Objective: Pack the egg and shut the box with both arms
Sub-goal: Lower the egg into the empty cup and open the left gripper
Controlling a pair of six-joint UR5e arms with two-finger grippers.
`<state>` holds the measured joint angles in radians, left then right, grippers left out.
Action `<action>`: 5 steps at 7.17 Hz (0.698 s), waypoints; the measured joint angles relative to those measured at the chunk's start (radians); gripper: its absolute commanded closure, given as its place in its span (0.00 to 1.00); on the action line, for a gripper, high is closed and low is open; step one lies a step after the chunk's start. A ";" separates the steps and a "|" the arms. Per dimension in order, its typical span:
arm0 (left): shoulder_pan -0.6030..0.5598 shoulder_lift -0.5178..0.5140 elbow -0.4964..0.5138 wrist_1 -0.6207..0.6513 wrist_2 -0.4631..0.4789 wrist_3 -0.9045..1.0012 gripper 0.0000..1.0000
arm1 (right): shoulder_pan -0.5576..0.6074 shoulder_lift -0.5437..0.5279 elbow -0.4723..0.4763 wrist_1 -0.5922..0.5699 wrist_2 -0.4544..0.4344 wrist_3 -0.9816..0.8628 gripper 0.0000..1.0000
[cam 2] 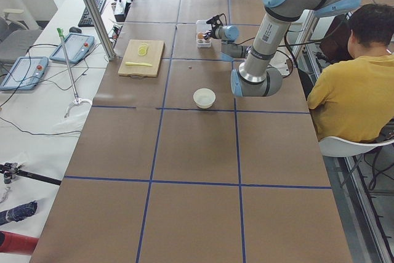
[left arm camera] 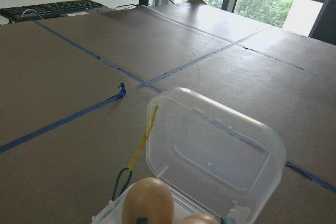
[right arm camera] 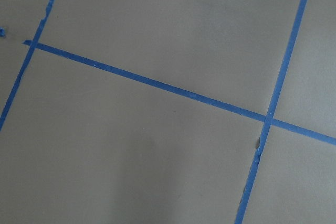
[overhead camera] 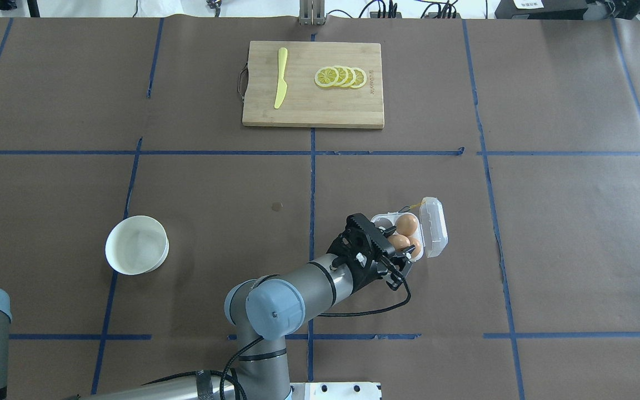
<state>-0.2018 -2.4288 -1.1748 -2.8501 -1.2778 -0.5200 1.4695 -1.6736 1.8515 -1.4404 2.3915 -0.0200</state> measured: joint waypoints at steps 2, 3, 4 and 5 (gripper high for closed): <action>0.000 -0.001 -0.001 0.000 0.000 0.000 0.22 | 0.000 0.000 0.000 0.000 0.000 0.000 0.00; 0.000 -0.001 -0.002 0.000 0.000 0.000 0.20 | 0.000 0.000 0.000 0.000 0.000 0.000 0.00; 0.000 -0.001 -0.004 0.000 0.000 0.000 0.20 | 0.000 0.000 0.000 0.000 0.000 0.001 0.00; -0.001 -0.002 -0.010 0.001 -0.001 0.000 0.20 | 0.000 0.000 0.000 0.000 0.000 0.001 0.00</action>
<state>-0.2032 -2.4309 -1.1847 -2.8488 -1.2788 -0.5200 1.4695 -1.6736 1.8515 -1.4404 2.3915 -0.0189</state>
